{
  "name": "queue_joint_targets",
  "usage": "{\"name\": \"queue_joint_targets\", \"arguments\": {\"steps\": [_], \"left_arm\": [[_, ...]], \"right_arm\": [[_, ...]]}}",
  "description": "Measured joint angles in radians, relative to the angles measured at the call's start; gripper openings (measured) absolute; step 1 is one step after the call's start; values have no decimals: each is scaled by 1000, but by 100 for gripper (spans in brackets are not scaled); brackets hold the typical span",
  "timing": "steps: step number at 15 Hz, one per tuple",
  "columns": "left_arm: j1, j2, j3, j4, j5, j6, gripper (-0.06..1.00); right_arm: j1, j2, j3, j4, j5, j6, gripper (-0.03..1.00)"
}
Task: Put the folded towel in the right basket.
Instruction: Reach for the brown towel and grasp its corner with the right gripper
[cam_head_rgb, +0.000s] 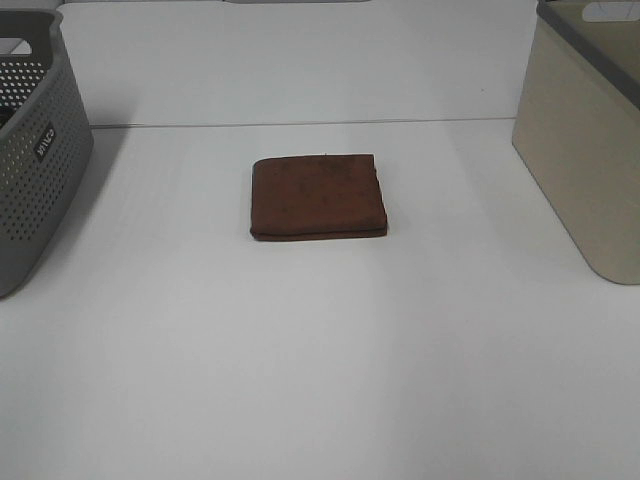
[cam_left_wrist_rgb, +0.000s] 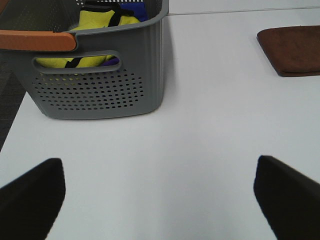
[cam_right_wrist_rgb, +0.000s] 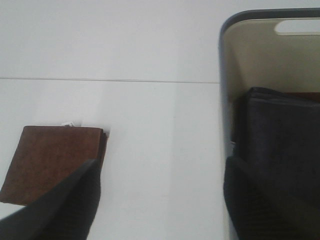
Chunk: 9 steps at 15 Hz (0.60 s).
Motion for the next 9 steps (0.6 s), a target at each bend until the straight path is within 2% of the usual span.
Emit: {"name": "queue_joint_targets", "arguments": {"steps": [3,6,9], "left_arm": [[0,0,0,0,0,0,97],[0,0,0,0,0,0,97],[0,0,0,0,0,0,97]], "right_arm": [[114,170,-149,-2,46,-1,66],[200,274,-228,-2,85,-2,66],[239,398,-298,45,158,-3,66]]}}
